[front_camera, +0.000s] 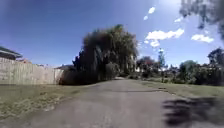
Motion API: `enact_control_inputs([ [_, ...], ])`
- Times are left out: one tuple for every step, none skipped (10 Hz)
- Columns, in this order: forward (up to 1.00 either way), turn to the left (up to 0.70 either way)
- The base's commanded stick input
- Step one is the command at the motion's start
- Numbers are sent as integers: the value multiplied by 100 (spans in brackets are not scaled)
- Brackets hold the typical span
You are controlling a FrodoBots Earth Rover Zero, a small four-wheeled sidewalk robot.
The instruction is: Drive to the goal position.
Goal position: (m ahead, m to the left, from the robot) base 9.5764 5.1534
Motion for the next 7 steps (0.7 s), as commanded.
enact_control_inputs([
  [100,0],
  [100,0],
  [100,0],
  [100,0],
  [100,0],
  [100,0],
  [100,0],
])
